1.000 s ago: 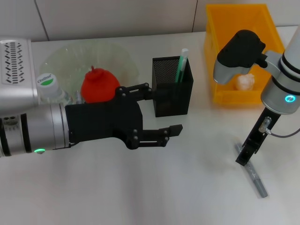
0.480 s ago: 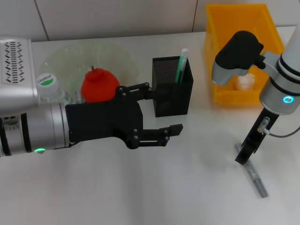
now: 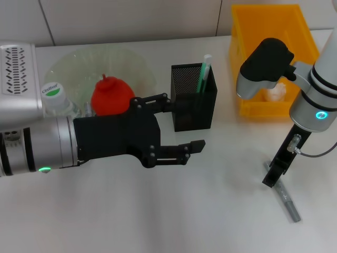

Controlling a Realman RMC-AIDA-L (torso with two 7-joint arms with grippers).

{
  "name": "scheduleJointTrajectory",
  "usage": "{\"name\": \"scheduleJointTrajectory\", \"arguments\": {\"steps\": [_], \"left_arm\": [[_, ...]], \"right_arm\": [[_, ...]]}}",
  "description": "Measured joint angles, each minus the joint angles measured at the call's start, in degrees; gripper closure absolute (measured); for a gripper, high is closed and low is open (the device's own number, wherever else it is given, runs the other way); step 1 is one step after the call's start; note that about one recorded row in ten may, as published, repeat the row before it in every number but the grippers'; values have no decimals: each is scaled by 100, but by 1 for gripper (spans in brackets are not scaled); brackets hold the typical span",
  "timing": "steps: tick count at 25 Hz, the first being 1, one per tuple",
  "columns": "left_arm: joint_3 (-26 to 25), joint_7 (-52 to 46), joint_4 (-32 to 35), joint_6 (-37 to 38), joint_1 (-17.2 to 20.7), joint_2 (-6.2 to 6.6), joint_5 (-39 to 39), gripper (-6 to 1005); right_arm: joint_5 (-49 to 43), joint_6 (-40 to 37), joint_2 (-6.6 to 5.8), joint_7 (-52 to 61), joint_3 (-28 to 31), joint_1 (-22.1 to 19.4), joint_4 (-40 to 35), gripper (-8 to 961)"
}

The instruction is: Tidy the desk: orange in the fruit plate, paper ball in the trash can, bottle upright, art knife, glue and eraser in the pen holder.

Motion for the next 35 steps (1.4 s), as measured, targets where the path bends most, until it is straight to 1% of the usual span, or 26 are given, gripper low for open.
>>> {"name": "scheduleJointTrajectory", "arguments": {"steps": [15,25,30,35], "left_arm": [[6,0,-12,0,-5,0,6,189],[9,0,-11,0,-20,0,6,189],[9,0,-11,0,-19,0,5,189],[9,0,-11,0,-18,0,6,189]], "right_arm": [[-14,125,0,17,-5,-1,81,485],[-26,188,0,68,-18,47,218,676],[-32,199,0,87,-47,51,225,696],[-31,203,-1,94,-72,52,210,778]]}}
